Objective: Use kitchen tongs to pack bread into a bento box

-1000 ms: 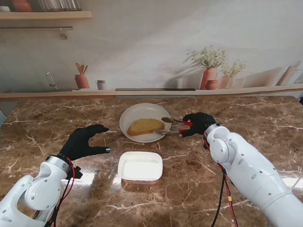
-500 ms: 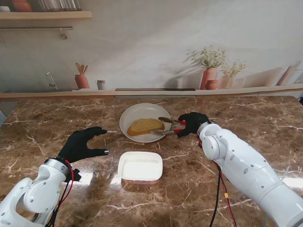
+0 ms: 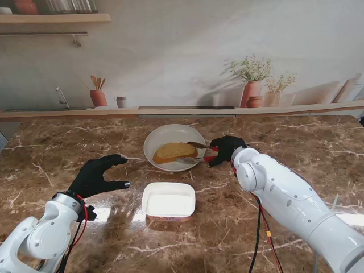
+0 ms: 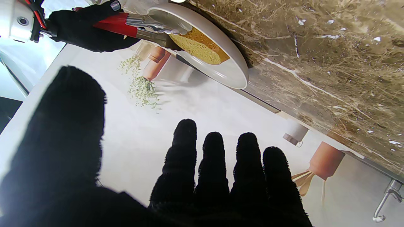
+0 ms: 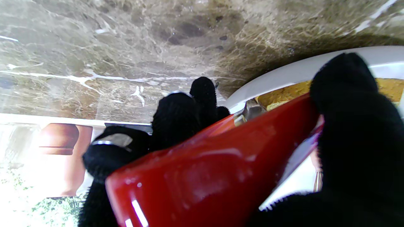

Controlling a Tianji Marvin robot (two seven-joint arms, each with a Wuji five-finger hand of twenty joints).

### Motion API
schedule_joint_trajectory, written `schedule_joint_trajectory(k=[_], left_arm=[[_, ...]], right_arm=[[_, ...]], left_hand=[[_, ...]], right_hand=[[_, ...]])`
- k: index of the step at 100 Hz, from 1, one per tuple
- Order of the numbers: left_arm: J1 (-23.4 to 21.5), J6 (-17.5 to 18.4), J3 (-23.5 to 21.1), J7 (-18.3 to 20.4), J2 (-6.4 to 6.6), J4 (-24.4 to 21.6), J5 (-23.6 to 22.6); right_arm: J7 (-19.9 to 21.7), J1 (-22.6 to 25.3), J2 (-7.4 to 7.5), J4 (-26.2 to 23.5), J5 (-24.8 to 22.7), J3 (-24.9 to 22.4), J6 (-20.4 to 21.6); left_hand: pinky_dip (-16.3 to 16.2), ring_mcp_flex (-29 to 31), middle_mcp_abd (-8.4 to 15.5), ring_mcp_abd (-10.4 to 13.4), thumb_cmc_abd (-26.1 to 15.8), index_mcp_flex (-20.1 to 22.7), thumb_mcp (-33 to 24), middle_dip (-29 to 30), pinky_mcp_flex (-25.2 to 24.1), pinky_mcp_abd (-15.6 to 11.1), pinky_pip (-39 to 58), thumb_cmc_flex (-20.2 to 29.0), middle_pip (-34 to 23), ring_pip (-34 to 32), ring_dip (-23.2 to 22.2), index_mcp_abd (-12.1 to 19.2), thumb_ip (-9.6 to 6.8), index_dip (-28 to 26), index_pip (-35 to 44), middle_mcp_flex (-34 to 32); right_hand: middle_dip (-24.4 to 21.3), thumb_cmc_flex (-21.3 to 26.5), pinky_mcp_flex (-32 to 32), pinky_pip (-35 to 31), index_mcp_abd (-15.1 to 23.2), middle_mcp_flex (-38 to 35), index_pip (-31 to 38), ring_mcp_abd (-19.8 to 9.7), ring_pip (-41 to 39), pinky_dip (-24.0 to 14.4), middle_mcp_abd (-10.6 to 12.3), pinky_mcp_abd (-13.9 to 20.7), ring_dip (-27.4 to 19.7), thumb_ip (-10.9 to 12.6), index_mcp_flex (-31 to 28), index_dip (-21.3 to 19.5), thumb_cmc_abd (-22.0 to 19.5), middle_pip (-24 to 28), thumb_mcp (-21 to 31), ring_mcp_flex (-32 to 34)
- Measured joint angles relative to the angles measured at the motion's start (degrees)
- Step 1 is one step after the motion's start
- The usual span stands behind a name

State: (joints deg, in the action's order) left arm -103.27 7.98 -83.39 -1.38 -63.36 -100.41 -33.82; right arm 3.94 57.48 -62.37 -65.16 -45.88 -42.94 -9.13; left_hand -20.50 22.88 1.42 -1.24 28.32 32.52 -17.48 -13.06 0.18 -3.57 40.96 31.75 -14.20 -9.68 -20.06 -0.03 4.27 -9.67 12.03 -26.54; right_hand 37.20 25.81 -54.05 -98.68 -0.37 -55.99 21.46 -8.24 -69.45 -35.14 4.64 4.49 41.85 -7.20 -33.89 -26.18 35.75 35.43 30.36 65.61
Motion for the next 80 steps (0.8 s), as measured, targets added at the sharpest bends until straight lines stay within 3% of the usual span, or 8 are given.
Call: schedule_joint_trajectory(k=[7,18,25,29,36,53,69,80], left_arm=[[-0.16,0.00,-0.09,-0.02,-0.01,-0.06,-0.02],[-0.35,0.00,-0.18,-0.03,-0.01,-0.09,0.00],[-0.50,0.01,-0.27,-0.02,-0.01,-0.15,0.06],[-0.58,0.01,-0.31,0.00,-0.01,-0.19,0.09],[-0.72,0.00,-0.36,0.03,-0.01,-0.26,0.12],[-1.18,-0.10,-0.63,-0.02,-0.03,-0.52,0.12],[-1.58,-0.17,-0.94,-0.01,-0.04,-0.73,0.11],[-1.77,-0.24,-1.02,0.03,-0.04,-0.84,0.08]], right_arm=[[-0.13,-0.31,-0.16,0.30,0.51,0.53,-0.24],[-0.25,-0.73,-0.41,0.80,1.48,1.37,-1.07],[-0.95,-1.06,-0.65,1.41,1.84,2.08,-1.56],[-1.76,-1.32,-0.79,1.89,1.86,2.72,-1.86],[-3.87,-1.61,-1.23,2.93,1.94,3.45,-2.30],[-4.84,-1.81,-1.93,3.87,2.18,3.96,-2.90],[-2.90,-1.81,-1.91,3.62,2.95,3.66,-2.49],[-2.66,-1.64,-1.88,3.46,3.38,3.10,-1.80]], left_hand=[[0.00,0.00,0.00,0.00,0.00,0.00,0.00,0.00,0.00,0.00,0.00,0.00,0.00,0.00,0.00,0.00,0.00,-0.01,0.00,0.00],[0.00,0.00,0.00,0.00,0.00,0.00,0.00,0.00,0.00,-0.01,0.00,0.00,0.00,0.00,0.00,0.00,0.00,-0.01,0.00,0.00],[0.00,0.00,0.00,0.00,0.00,0.00,0.00,0.00,0.00,-0.01,0.00,0.00,0.00,0.00,0.00,0.00,0.00,-0.01,0.01,0.00],[0.00,0.00,0.00,0.00,0.00,0.00,0.00,0.00,0.00,-0.01,0.00,0.00,0.00,0.00,0.00,0.00,0.00,-0.01,0.01,0.00],[0.00,0.00,0.00,0.00,0.00,0.00,0.00,0.00,0.00,-0.02,0.00,0.00,0.00,0.00,0.00,0.00,0.00,-0.01,0.01,0.00],[0.00,0.00,0.00,0.00,0.00,0.00,0.00,0.00,-0.01,-0.02,0.00,0.00,0.00,0.00,0.00,0.00,0.00,-0.01,0.01,0.00],[0.00,0.00,0.00,0.00,0.00,0.00,0.00,0.00,-0.01,-0.03,0.00,0.00,0.00,0.00,0.00,0.00,-0.01,-0.01,0.01,0.00],[0.00,0.00,0.00,0.00,0.00,0.00,0.00,0.00,-0.01,-0.03,0.00,0.00,0.00,0.00,0.00,0.00,0.00,-0.01,0.01,0.00]], right_hand=[[0.00,-0.03,-0.39,-0.59,0.12,-1.16,0.48,0.00,-0.33,-0.51,0.07,0.00,-0.03,-0.02,-1.50,0.01,-0.37,0.00,2.72,0.04],[0.00,-4.38,-1.11,-1.44,0.03,-3.39,0.49,0.05,-2.33,-1.27,0.14,0.00,-0.05,-1.50,-3.11,-0.71,2.24,0.03,14.59,0.72],[0.00,-4.49,-2.05,-2.00,0.01,-5.30,0.57,0.05,-3.45,-2.05,0.42,-0.06,-0.06,-2.45,-5.64,-1.17,3.27,0.12,16.85,2.43],[0.99,-4.50,-2.59,-2.00,0.01,-6.71,1.95,0.05,-3.58,-2.67,0.63,-0.13,-0.06,-4.55,-6.70,-1.15,3.52,0.12,17.66,3.11],[2.86,-4.50,-3.37,-2.00,0.16,-8.28,6.73,0.05,-3.75,-3.56,0.85,-0.16,-0.06,-6.77,-7.70,3.29,4.56,-0.30,18.32,4.20],[3.00,-4.50,-4.76,-2.00,0.51,-11.83,18.20,0.18,-4.07,-4.16,1.45,-0.98,-0.06,-8.06,-8.11,14.23,5.43,-2.12,19.18,6.09],[0.01,-4.50,-5.08,-2.03,-0.09,-13.34,18.85,1.42,-4.07,-4.80,1.32,-3.06,-0.06,-8.41,-8.30,17.24,4.54,-4.51,19.22,7.26],[-4.74,-5.55,-6.73,-2.04,-0.74,-15.63,19.01,2.64,-4.18,-4.80,0.53,-5.16,-0.06,-8.62,-9.89,18.64,5.66,-7.54,22.79,7.34]])
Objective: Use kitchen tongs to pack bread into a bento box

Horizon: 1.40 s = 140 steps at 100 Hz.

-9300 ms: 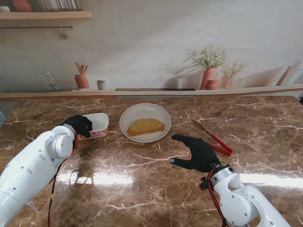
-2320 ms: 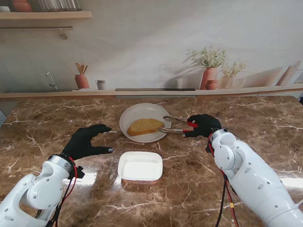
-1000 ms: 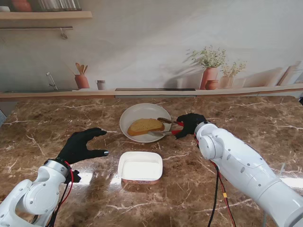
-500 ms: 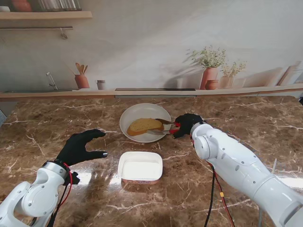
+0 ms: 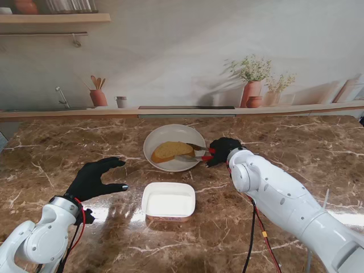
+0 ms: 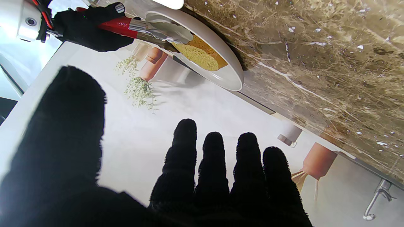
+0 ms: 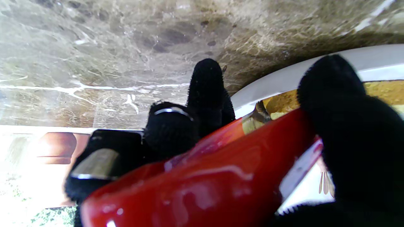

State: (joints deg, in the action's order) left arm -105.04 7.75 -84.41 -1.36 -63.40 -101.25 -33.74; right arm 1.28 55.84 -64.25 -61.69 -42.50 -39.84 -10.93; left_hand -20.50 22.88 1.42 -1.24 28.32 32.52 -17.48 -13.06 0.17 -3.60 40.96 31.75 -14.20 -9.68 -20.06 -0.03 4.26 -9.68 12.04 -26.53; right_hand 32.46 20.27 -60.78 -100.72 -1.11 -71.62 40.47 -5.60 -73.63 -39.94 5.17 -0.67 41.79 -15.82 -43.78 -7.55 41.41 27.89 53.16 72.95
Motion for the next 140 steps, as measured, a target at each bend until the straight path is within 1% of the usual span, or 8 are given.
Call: schedule_joint_trajectory(k=[10,19,47,68,93,107,124,140], left_arm=[[-0.07,-0.04,0.00,0.00,0.00,-0.01,0.04],[-0.08,-0.04,0.00,0.00,0.00,-0.01,0.18],[0.00,-0.03,0.05,-0.07,0.00,0.12,0.27],[0.00,-0.02,-0.09,-0.42,-0.05,0.12,0.14],[-0.02,0.28,-0.71,-0.57,-0.11,0.03,0.11],[0.04,0.73,-0.78,-0.66,-0.11,0.08,0.16],[0.26,0.95,-0.73,-0.73,-0.11,0.29,0.26],[0.42,1.23,-0.70,-1.03,-0.12,0.49,0.26]], right_arm=[[-1.31,0.62,-0.10,0.12,0.50,-1.02,0.97],[-2.44,1.46,-0.32,0.18,1.13,-2.30,1.64],[-4.87,6.06,-0.41,-3.34,-0.05,-8.27,2.35],[-5.17,13.04,0.17,-11.89,-4.08,-16.10,2.90],[-4.35,24.94,1.33,-24.44,-9.89,-26.62,4.99],[-4.30,31.50,1.83,-29.58,-11.57,-31.48,7.07],[-5.16,39.28,2.12,-36.08,-12.43,-34.95,3.70],[-6.13,46.17,2.08,-40.69,-15.70,-38.16,3.70]], left_hand=[[0.00,0.00,0.00,0.00,0.00,0.00,0.00,0.00,0.00,0.00,0.00,0.00,0.00,0.00,0.00,0.00,0.00,0.00,0.00,0.00],[0.00,0.00,0.00,0.00,0.00,0.00,0.00,0.00,0.00,0.00,0.00,0.00,0.00,0.00,0.00,0.00,0.00,0.00,0.00,0.00],[0.00,0.00,0.00,0.00,0.00,0.00,0.00,0.00,0.00,0.00,0.00,0.00,0.00,0.00,0.00,0.00,0.00,0.00,0.00,0.00],[0.00,0.00,0.00,0.00,0.00,0.00,0.00,0.00,0.00,0.00,0.00,0.00,0.00,0.00,0.00,0.00,0.00,0.00,0.00,0.00],[0.00,0.00,0.00,0.00,0.00,0.00,-0.02,0.00,-0.01,0.00,0.00,0.00,0.00,0.00,0.00,0.00,0.00,0.00,0.00,0.00],[0.00,0.00,0.00,0.00,0.00,0.00,-0.03,0.00,-0.01,-0.01,0.00,0.00,0.00,0.00,0.00,0.00,0.00,0.00,0.00,0.00],[0.00,0.00,0.00,0.00,0.00,0.00,-0.03,0.00,-0.01,-0.01,0.00,0.00,0.00,0.00,0.00,0.00,0.00,0.00,0.00,0.00],[0.00,0.00,0.00,0.00,0.00,0.00,-0.03,0.00,-0.01,-0.01,0.00,0.00,0.00,0.00,0.00,0.00,0.00,0.00,0.01,0.00]], right_hand=[[-5.12,-2.06,-1.71,-0.08,-0.02,-1.91,0.58,0.64,-0.09,0.00,-0.20,-0.89,0.00,-1.88,-2.30,0.53,1.77,-2.79,4.10,0.59],[-7.90,-2.67,-2.02,-0.08,-0.03,-2.56,1.08,1.10,-0.01,0.00,-0.25,-1.44,0.00,-1.95,-2.79,0.53,2.70,-4.08,5.77,0.59],[-9.27,-2.68,-2.26,-0.10,-0.03,-2.81,2.46,1.17,0.76,0.00,-0.27,-1.54,0.00,-2.55,-2.82,0.53,4.04,-4.58,6.43,0.59],[-9.32,-2.68,-2.30,-0.16,-0.03,-2.85,3.27,1.18,0.79,0.00,-0.27,-1.67,0.00,-2.56,-2.82,0.53,4.36,-4.58,6.70,0.59],[-9.35,-2.68,-2.31,-0.17,-0.03,-2.87,3.34,1.20,1.35,0.00,-0.27,-1.68,0.00,-2.56,-2.82,0.53,4.36,-4.58,6.71,0.59],[-9.36,-2.68,-2.31,-0.17,-0.03,-2.88,3.39,1.21,1.37,0.00,-0.27,-1.68,0.00,-2.56,-2.82,0.53,4.36,-4.58,6.71,0.59],[-9.36,-2.68,-2.31,-0.17,-0.03,-2.88,3.47,1.21,1.38,0.00,-0.28,-1.69,0.00,-2.56,-2.82,0.53,4.36,-4.58,6.71,0.59],[-9.36,-2.68,-2.31,-0.19,-0.03,-2.88,3.83,1.21,1.48,0.00,-0.28,-1.69,0.00,-2.56,-2.83,0.53,4.36,-4.58,6.71,0.59]])
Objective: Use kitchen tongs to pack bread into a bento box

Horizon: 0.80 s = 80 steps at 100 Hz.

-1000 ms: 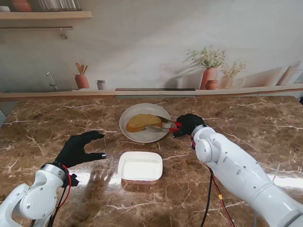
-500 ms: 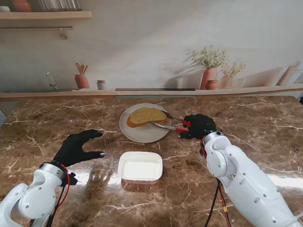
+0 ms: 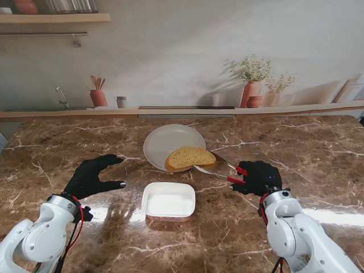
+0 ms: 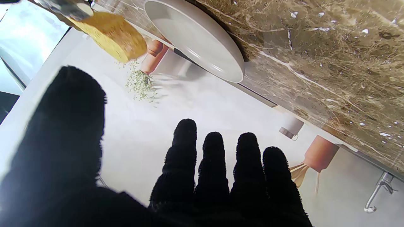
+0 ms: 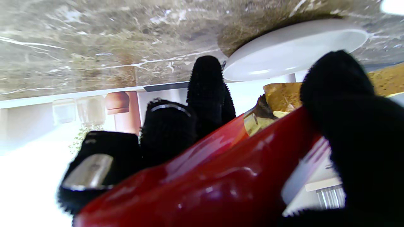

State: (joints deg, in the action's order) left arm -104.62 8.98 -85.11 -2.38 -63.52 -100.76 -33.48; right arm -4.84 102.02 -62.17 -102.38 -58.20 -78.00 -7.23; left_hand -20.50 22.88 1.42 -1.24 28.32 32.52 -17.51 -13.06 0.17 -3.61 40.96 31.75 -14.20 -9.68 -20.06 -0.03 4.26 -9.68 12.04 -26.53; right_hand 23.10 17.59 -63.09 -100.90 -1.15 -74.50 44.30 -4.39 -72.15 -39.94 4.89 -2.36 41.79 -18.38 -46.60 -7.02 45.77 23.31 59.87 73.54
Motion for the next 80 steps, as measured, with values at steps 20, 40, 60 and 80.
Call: schedule_joint_trajectory(k=[20,40,60,80], left_arm=[[0.10,0.39,0.15,-0.38,-0.01,0.34,-0.01],[0.24,0.69,0.67,-1.12,-0.08,0.79,0.03],[0.25,0.72,0.81,-1.25,-0.20,0.89,0.11],[0.14,0.69,0.69,-1.25,-0.24,1.02,0.11]], right_arm=[[-0.86,6.89,0.10,-4.51,-3.62,-2.34,1.20],[0.55,10.92,0.50,-8.26,-8.17,-3.50,2.63],[2.71,10.79,1.30,-9.34,-12.65,-2.08,3.27],[6.43,9.22,1.81,-10.47,-17.11,-0.21,3.62]], left_hand=[[0.00,0.00,0.00,0.00,0.00,0.00,0.00,0.00,0.00,0.00,0.00,0.00,0.00,0.00,0.00,0.00,0.00,0.00,0.00,0.00],[0.00,0.00,0.00,0.00,0.00,0.00,0.00,0.00,0.00,0.00,0.00,0.00,0.00,0.00,0.00,0.00,0.00,0.00,0.00,0.00],[0.00,0.00,0.00,0.00,0.00,0.00,0.00,0.00,0.00,0.00,0.00,0.00,0.00,0.00,0.00,0.00,0.00,0.00,0.00,0.00],[0.00,0.00,0.00,0.00,0.00,0.00,-0.01,0.00,0.00,0.00,0.00,0.00,0.00,0.00,0.00,0.00,0.00,0.00,0.00,0.00]], right_hand=[[0.00,0.00,0.00,-0.02,0.00,-0.01,0.10,0.00,0.64,0.00,0.00,0.00,0.00,0.00,0.00,0.00,0.00,0.00,0.00,0.00],[0.00,0.00,0.00,-0.02,0.00,-0.01,0.11,0.00,0.73,0.00,0.00,0.00,0.00,0.00,0.00,0.00,0.00,0.00,0.00,0.00],[0.00,0.00,0.00,-0.03,0.00,-0.02,0.11,0.00,0.75,0.00,0.00,0.00,0.00,0.00,0.00,0.07,0.01,0.00,0.00,0.00],[0.00,0.05,0.00,-0.03,0.00,-0.02,0.11,-0.13,1.38,0.00,0.00,0.27,0.00,0.00,0.00,0.28,0.01,0.00,-0.35,0.00]])
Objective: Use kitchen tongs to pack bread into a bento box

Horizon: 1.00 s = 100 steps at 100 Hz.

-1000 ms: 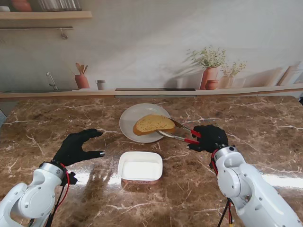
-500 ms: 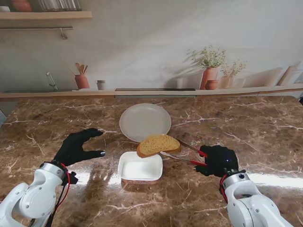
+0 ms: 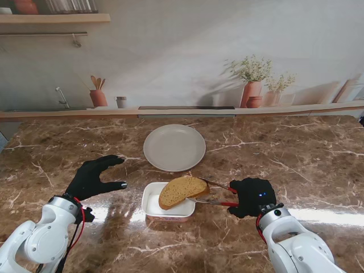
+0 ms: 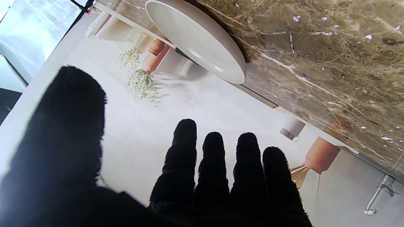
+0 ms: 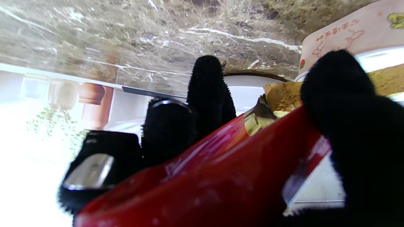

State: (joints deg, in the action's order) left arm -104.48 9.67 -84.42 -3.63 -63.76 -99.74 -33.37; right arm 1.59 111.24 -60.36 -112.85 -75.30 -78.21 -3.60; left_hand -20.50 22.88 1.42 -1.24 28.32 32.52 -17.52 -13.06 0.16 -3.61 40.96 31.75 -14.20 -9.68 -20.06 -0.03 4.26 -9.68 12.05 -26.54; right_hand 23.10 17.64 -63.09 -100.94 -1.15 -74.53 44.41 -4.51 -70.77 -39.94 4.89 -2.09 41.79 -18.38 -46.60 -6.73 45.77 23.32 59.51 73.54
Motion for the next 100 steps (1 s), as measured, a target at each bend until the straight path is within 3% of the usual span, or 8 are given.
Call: schedule_joint_trajectory(k=[23,73,77,83,89,100], left_arm=[[-0.35,-0.05,-0.05,-0.33,-0.03,0.05,-0.05],[-0.51,0.04,-0.02,-0.70,-0.10,0.27,0.18],[-0.49,0.06,0.02,-0.70,-0.10,0.31,0.16],[-0.47,0.10,0.09,-0.70,-0.10,0.38,0.16],[-0.43,0.21,0.15,-0.70,-0.10,0.47,0.19],[-0.33,0.36,0.23,-0.72,-0.10,0.60,0.28]], right_arm=[[0.31,-1.51,0.32,-0.43,-2.54,1.31,1.69],[0.36,-3.52,0.54,-0.64,-3.99,3.94,1.57],[0.41,-3.78,0.55,-0.46,-4.19,4.18,1.57],[0.79,-4.03,0.57,-0.31,-4.25,4.38,1.57],[1.46,-4.09,0.58,-0.31,-4.27,4.39,1.60],[2.62,-3.98,0.59,-0.46,-4.47,4.10,2.07]], left_hand=[[0.00,0.00,0.00,0.00,0.00,0.00,0.00,0.00,0.00,0.00,0.00,0.00,0.00,0.00,0.00,0.00,0.00,0.00,0.00,0.00],[0.00,0.00,0.00,0.00,0.00,0.00,0.00,0.00,0.00,-0.01,0.00,0.00,0.00,0.00,0.00,0.00,0.00,0.00,0.00,0.00],[0.00,0.00,0.00,0.00,0.00,0.00,0.00,0.00,0.00,-0.01,0.00,0.00,0.00,0.00,0.00,0.00,0.00,0.00,0.00,0.00],[0.00,0.00,0.00,0.00,0.00,0.00,0.00,0.00,0.00,-0.01,0.00,0.00,0.00,0.00,0.00,0.00,0.00,0.00,0.00,0.00],[0.00,0.00,0.00,0.00,0.00,0.00,0.00,0.00,0.00,-0.01,0.00,0.00,0.00,0.00,0.00,0.00,0.00,0.00,0.00,0.00],[0.00,0.00,0.00,0.00,0.00,0.00,-1.18,0.00,0.00,-0.01,0.00,-0.01,0.00,0.00,0.00,0.00,0.00,0.00,0.00,0.00]], right_hand=[[0.00,2.46,-0.09,-0.01,-0.05,-0.01,-0.02,-0.65,0.68,0.00,0.14,1.36,0.00,0.33,0.00,1.26,-1.76,-0.15,-6.01,0.00],[0.00,3.11,-0.69,-0.01,-0.63,-0.01,-1.83,-0.68,0.69,0.00,0.15,1.47,0.00,0.39,-0.71,2.63,-3.56,-0.17,-8.74,0.00],[0.00,3.11,-0.73,-0.01,-0.64,-0.01,-3.21,-0.68,0.68,0.00,0.15,1.48,0.00,0.48,-1.43,2.18,-3.56,-0.17,-9.00,0.00],[0.00,3.11,-0.77,-0.01,-0.64,-0.01,-7.02,-0.69,0.68,0.00,0.10,1.66,0.00,2.87,-2.89,-0.35,-3.56,-0.18,-9.97,0.00],[0.00,3.09,-0.79,-0.01,-0.64,0.21,-11.78,-0.99,0.70,0.00,0.09,2.03,0.00,6.24,-3.63,-6.78,-3.57,-0.28,-11.43,0.00],[0.00,3.09,-0.82,-0.69,-0.64,0.97,-14.81,-1.53,2.04,-0.01,0.09,3.49,0.00,7.61,-3.63,-9.76,-4.20,-0.91,-14.90,0.00]])
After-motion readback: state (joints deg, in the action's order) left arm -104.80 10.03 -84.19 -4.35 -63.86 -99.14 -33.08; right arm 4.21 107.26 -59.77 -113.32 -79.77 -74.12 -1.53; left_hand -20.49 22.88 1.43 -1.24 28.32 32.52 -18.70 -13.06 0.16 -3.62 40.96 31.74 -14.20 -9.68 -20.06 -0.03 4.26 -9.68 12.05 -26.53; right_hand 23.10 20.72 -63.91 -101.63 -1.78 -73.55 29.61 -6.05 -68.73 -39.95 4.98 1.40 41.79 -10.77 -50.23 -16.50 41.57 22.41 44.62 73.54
